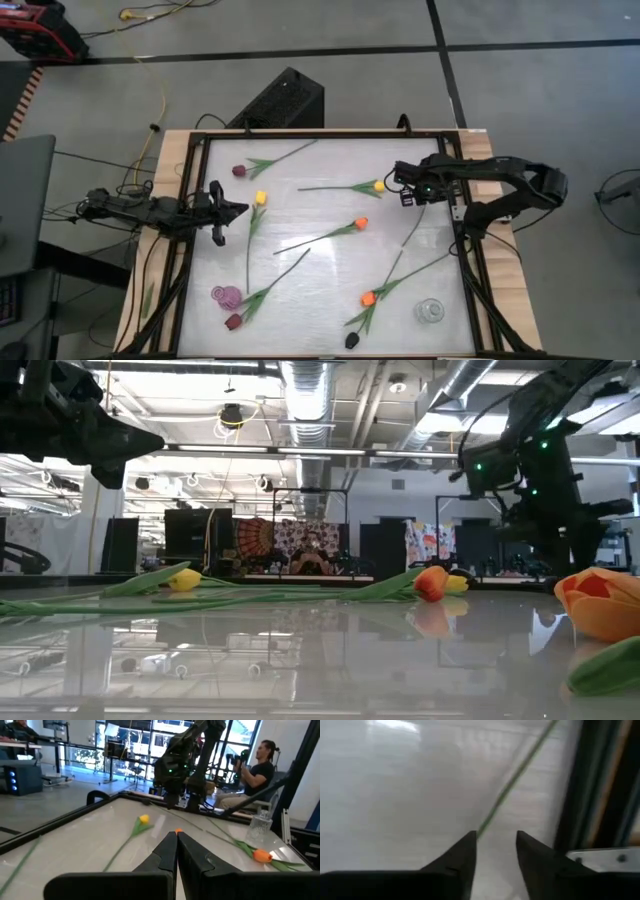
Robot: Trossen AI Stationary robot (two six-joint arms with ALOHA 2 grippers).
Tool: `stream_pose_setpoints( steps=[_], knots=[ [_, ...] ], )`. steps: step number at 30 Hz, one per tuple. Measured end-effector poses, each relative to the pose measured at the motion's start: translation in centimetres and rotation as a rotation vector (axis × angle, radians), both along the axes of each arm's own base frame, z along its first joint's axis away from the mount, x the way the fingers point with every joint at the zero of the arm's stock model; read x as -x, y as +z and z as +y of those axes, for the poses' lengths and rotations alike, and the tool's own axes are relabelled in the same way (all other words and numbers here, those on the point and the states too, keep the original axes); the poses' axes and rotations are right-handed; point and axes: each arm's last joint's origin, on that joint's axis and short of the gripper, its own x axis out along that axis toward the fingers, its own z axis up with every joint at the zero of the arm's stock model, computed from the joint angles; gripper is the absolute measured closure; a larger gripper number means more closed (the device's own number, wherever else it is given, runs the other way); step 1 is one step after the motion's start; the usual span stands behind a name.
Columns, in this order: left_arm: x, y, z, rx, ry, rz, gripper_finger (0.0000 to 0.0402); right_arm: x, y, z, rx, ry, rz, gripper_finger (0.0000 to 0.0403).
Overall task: Sort flowers into vase by color
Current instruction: Put the top black flower into the pink flower vase
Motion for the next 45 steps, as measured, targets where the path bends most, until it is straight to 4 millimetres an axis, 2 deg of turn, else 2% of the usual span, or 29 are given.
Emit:
stream_pose_setpoints(
  steps=[5, 9, 12, 16, 21, 22, 29, 33, 36, 39, 42, 45],
  knots=[
    [0.0, 0.0, 0.0, -0.001, 0.002, 0.000, 0.0401, 0.7, -0.7, -1.2, -0.011, -0.030, -0.044, 0.0173],
    [0.0, 0.0, 0.0, -0.034, 0.005, 0.008, 0.0401, 1.1, -2.3, -2.0, -0.032, -0.067, -0.178, 0.0169],
    [0.0, 0.0, 0.0, -0.036, 0.007, 0.008, 0.0401, 1.8, -3.2, -2.1, -0.053, -0.099, -0.223, 0.0183],
    [0.0, 0.0, 0.1, -0.052, 0.027, 0.011, 0.0401, 1.7, -3.3, -2.1, -0.050, -0.106, -0.230, 0.0241],
    [0.1, 0.0, 0.2, -0.089, 0.097, 0.025, 0.0401, 1.2, -2.4, -1.9, -0.017, -0.107, -0.291, 0.0365],
    [0.1, 0.0, 0.3, -0.087, 0.114, 0.024, 0.0401, 1.2, -2.1, -1.9, -0.008, -0.102, -0.304, 0.0379],
    [0.2, 0.2, 0.6, -0.073, 0.216, 0.018, 0.0401, -0.7, 2.6, -3.0, 0.198, -0.024, -0.537, 0.0375],
    [0.3, 0.1, 0.7, -0.081, 0.272, 0.028, 0.0401, -3.7, 7.0, -2.7, 0.469, 0.238, -0.892, 0.0384],
    [0.3, 0.1, 0.8, -0.077, 0.308, 0.031, 0.0401, -6.3, 10.4, -0.6, 0.664, 0.467, -1.188, 0.0384],
    [0.4, 0.1, 0.9, -0.074, 0.327, 0.032, 0.0401, -8.5, 13.4, 2.6, 0.858, 0.703, -1.462, 0.0384],
    [0.4, 0.1, 0.9, -0.080, 0.338, 0.034, 0.0401, -10.3, 14.7, 5.9, 1.023, 0.896, -1.637, 0.0384],
    [0.4, 0.3, 0.9, -0.079, 0.348, 0.024, 0.0401, -12.3, 15.1, 8.8, 1.142, 1.053, -1.695, 0.0384]
  ],
)
